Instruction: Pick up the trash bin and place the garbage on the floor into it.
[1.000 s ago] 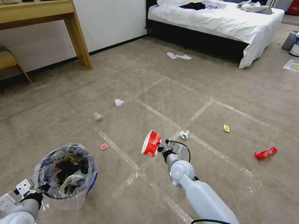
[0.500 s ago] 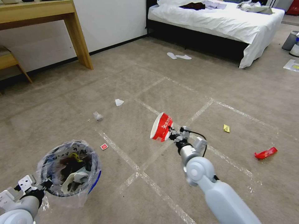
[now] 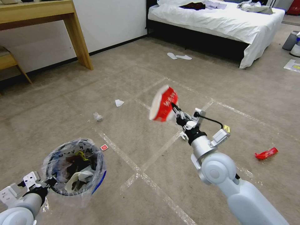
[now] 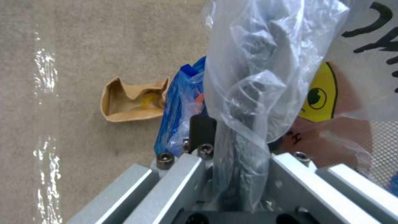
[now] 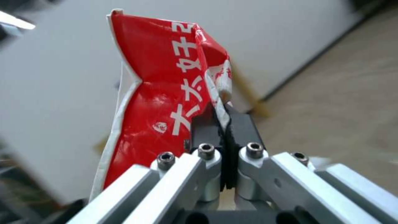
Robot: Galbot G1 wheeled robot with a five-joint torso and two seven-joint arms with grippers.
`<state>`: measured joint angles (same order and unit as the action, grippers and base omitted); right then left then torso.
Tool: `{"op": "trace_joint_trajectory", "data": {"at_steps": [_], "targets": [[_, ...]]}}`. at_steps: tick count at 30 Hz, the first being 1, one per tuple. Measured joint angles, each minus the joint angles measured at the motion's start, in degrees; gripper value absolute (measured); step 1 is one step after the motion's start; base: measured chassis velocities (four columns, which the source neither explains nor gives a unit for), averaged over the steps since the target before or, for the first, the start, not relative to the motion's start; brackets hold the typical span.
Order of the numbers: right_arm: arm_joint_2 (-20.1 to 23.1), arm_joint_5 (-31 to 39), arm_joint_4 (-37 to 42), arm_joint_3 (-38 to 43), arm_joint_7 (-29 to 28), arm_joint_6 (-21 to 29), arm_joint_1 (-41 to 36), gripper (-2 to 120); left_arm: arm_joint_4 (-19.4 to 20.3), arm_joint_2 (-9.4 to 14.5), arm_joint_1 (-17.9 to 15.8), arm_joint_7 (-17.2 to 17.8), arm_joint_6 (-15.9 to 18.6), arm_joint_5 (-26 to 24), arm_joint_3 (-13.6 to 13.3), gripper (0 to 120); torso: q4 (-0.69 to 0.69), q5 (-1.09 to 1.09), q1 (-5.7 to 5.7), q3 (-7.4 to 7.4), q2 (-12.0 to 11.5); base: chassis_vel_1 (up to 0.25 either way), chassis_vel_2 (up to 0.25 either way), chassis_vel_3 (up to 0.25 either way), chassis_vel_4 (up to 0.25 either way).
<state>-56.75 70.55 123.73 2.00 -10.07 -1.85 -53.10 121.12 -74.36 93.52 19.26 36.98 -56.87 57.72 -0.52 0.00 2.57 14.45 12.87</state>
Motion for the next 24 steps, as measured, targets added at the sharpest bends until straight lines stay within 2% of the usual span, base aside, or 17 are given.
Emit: {"op": "trace_joint_trajectory", "data": {"at_steps": [3,5,10,12,24], "targets": [[0.5,1.8,0.5,-1.7,0.6,-0.1,1.4,0,0.0,0.2,-0.1,0.2,0.1,-0.3,-0.2,0,0.0,0.0,0.0,0.0,0.0,0.0,0.0,0.0,0.0],[2.0,4.0,0.8,-8.0,1.4,-0.4,5.5,0,0.0,0.5,-0.2,0.3,0.4,-0.6,-0.6,0,-0.01,0.0,0.0,0.0,0.0,0.0,0.0,0.0,0.0],[2.9,5.2,0.5,-16.1,1.2,-0.4,10.6,0,0.3,0.8,-0.2,0.4,0.8,-1.0,-1.4,0,0.0,-0.01,0.0,0.0,0.0,0.0,0.0,0.0,0.0],[2.5,5.0,-0.6,-21.4,0.6,-0.4,13.8,0,0.4,1.1,-0.5,0.4,1.1,-1.2,-1.8,0,-0.01,-0.01,0.0,0.0,0.0,0.0,0.0,0.0,0.0],[-1.6,4.9,-4.7,-35.0,-2.9,2.7,23.0,0,0.2,2.0,-1.0,0.5,1.3,-2.1,-2.2,0,-0.01,-0.01,0.0,0.0,0.0,0.0,0.0,0.0,0.0]]}}
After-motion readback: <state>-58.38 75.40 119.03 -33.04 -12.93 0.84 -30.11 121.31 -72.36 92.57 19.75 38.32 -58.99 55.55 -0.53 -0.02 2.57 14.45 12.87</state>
